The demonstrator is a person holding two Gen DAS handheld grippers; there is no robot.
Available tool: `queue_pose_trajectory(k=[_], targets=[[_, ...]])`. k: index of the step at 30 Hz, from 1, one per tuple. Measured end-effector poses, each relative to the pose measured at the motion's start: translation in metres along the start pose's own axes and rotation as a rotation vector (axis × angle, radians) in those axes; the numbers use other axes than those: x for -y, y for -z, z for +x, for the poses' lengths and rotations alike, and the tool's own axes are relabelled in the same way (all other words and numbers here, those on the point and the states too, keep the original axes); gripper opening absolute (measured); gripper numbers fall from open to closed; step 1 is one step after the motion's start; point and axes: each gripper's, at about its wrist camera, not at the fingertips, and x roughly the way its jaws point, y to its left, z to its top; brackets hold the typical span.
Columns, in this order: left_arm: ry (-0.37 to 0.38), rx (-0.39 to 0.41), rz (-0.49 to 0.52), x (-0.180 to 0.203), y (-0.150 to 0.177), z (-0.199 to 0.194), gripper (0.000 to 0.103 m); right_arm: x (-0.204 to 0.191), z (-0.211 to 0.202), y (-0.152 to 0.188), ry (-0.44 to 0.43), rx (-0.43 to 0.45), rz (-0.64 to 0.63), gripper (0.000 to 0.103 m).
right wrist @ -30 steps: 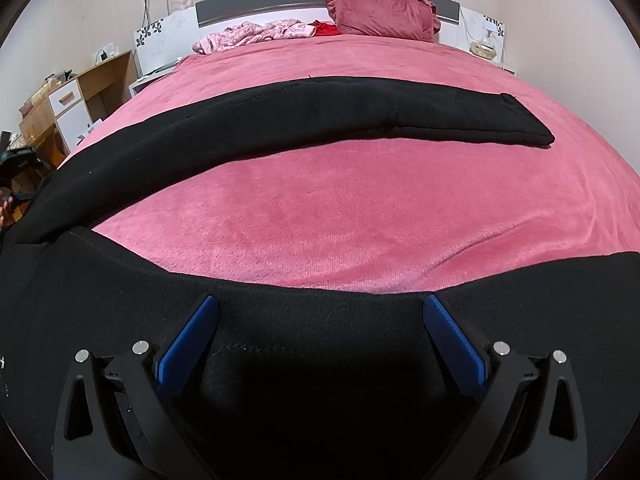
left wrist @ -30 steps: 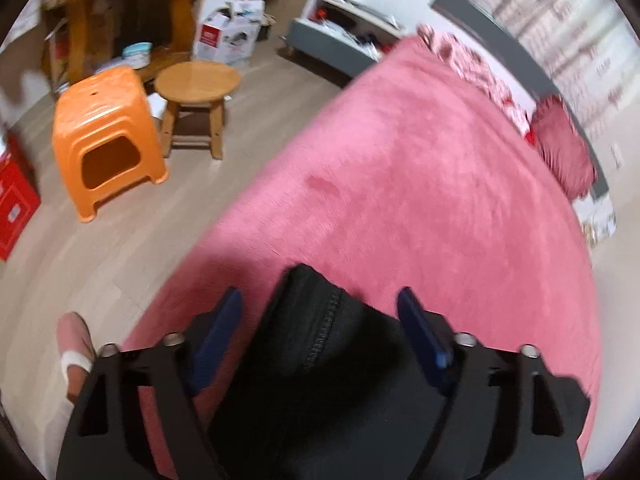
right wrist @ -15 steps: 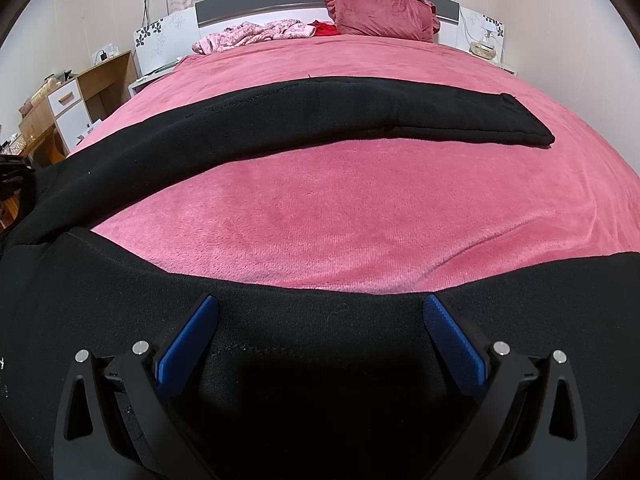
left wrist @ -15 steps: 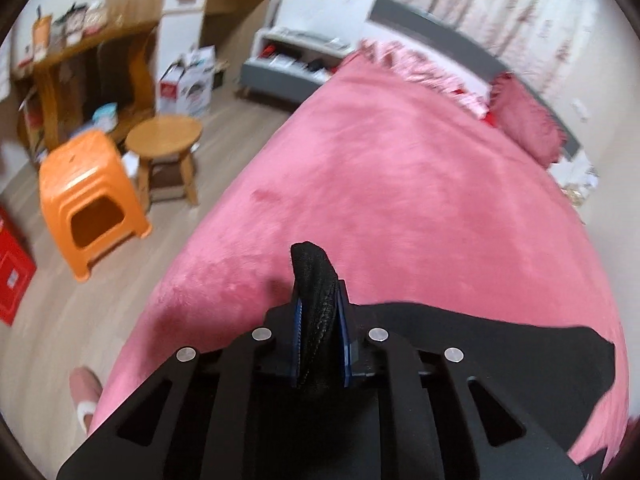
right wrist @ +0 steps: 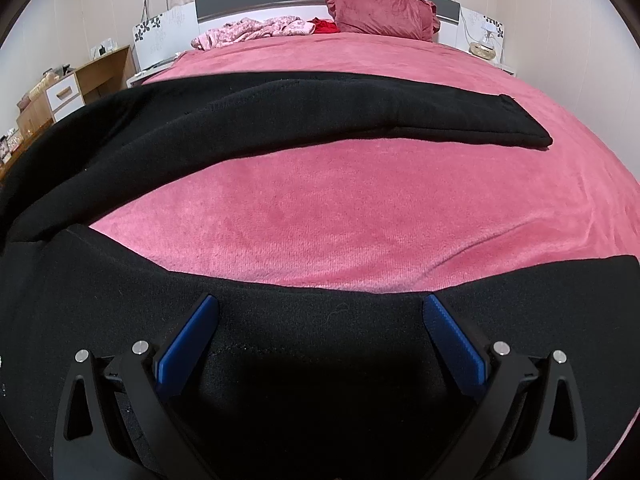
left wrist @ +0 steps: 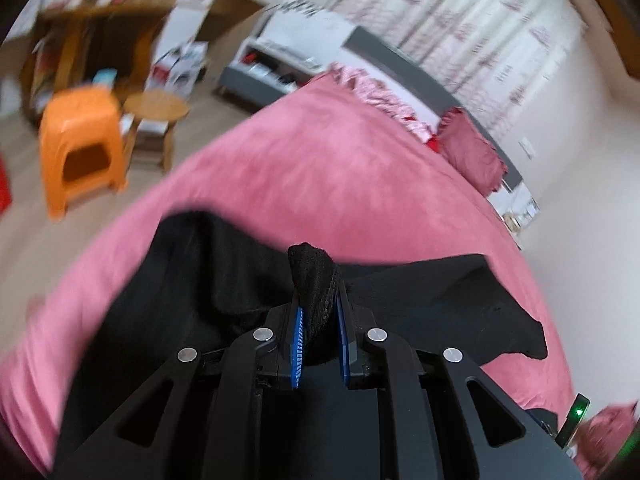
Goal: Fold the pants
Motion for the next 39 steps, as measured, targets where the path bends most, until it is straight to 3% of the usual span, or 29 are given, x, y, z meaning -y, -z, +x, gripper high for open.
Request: queue_pose_trajectory(k=[5, 7, 10, 14, 18, 20, 22, 26, 29, 32, 33, 39], targets=[[0.005, 0.007, -0.007, -0.012, 0.022, 0.009, 0.013, 0.000, 0.005, -0.028, -0.020, -0.161, -0.007, 0.101], [0.007, 0.015, 0.003, -0.012, 0.026, 0.010, 0.013, 0.003, -0.001, -0.060, -0.099, -0.149, 0.027, 0.101], [0.020, 0.021, -0.001, -0.017, 0.028, 0.009, 0.013, -0.008, -0.008, -0.117, -0.118, -0.090, 0.023, 0.101], [0.037, 0.026, -0.008, -0.020, 0.030, 0.007, 0.013, -0.031, 0.014, -0.185, -0.186, -0.160, 0.078, 0.101], [0.054, 0.035, -0.017, -0.024, 0.032, 0.007, 0.013, -0.042, 0.054, -0.242, -0.188, -0.267, 0.300, 0.101], [0.068, 0.035, -0.028, -0.026, 0.033, 0.007, 0.013, -0.041, 0.068, -0.254, -0.204, -0.288, 0.389, 0.101], [0.081, 0.034, -0.038, -0.030, 0.032, 0.008, 0.013, -0.045, 0.089, -0.265, -0.163, -0.326, 0.442, 0.100], [0.098, 0.033, -0.051, -0.033, 0.031, 0.009, 0.013, -0.049, 0.125, -0.267, -0.094, -0.415, 0.489, 0.071], [0.114, 0.031, -0.061, -0.035, 0.031, 0.011, 0.013, -0.046, 0.145, -0.253, -0.090, -0.472, 0.564, 0.062], [0.131, 0.029, -0.072, -0.037, 0.031, 0.013, 0.013, -0.041, 0.149, -0.243, -0.109, -0.478, 0.582, 0.022], [0.135, 0.029, -0.076, -0.039, 0.031, 0.013, 0.013, -0.039, 0.145, -0.242, -0.133, -0.463, 0.573, 0.014], [0.156, 0.033, -0.123, -0.039, 0.021, 0.007, 0.013, -0.018, 0.107, -0.242, -0.229, -0.392, 0.542, 0.010]])
